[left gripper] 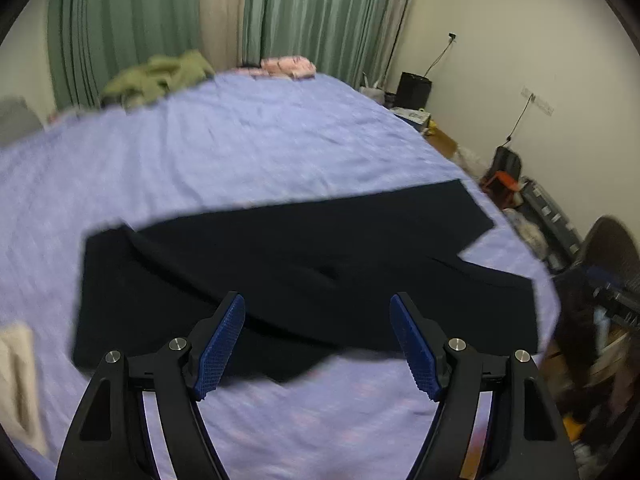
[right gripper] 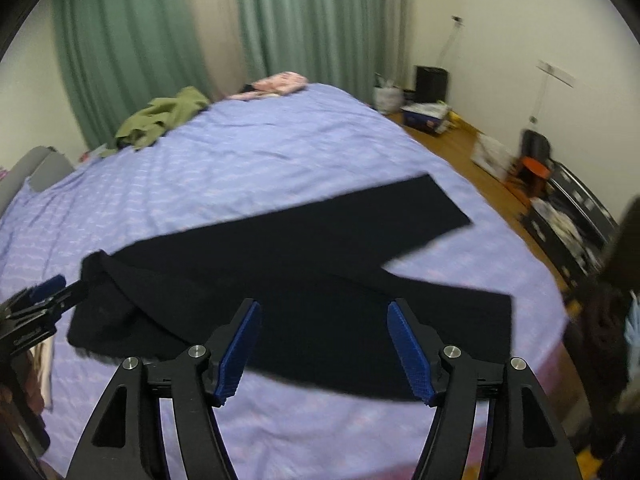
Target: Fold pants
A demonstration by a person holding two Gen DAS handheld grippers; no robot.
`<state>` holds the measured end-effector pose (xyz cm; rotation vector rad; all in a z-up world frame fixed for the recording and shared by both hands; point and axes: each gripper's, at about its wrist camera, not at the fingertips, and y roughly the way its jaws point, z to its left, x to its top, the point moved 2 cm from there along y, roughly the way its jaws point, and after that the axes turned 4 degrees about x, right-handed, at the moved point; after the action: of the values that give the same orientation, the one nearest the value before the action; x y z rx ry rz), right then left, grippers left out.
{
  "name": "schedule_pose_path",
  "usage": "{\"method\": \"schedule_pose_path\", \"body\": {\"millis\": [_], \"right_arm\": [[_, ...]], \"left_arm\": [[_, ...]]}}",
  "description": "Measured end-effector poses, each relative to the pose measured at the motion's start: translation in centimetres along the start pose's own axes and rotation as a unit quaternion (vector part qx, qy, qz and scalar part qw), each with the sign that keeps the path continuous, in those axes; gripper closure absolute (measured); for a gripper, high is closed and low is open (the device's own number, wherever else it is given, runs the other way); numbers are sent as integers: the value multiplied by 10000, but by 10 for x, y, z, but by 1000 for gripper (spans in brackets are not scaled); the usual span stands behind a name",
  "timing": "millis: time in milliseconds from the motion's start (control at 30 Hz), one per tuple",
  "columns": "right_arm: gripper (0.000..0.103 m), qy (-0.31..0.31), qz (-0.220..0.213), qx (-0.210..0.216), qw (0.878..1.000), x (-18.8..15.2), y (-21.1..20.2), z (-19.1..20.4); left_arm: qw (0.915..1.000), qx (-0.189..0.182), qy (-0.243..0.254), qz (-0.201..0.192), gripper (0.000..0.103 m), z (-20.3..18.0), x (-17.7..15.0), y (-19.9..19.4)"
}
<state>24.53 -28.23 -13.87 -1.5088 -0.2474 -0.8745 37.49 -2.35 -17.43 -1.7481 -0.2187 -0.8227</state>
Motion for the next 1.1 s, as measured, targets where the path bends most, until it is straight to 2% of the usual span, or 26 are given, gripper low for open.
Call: {"method": "schedule_pose_path", "body": {"millis": [167,267,400,633,767,933,1100], "right_arm": [[36,492,113,-421,9978,-28,-7,-69],[32,995,222,-655,9926,-43,6,-109],[31,1729,392,-648,9820,-64,37,-159],[31,2349,710,-538,9679,-112,86,-211],[31,2726,808,-492,9575,-139,104,-228],[31,3539,868,-112,9312,-168,127,-246],[31,3763,931,-53,9218,-183,148,-251]], "left_arm": [[9959,-140,-766,466,29,-40,-33,24],[9927,34,-1029,631,29,-64,-51,44],[9922,268,-939,771,29,-90,-66,70],[9895,532,-871,1023,29,-120,-82,125],[9890,590,-713,1154,29,-134,-92,149],[9886,613,-511,1275,29,-143,-103,168],[9885,577,-510,1299,29,-141,-106,181]]}}
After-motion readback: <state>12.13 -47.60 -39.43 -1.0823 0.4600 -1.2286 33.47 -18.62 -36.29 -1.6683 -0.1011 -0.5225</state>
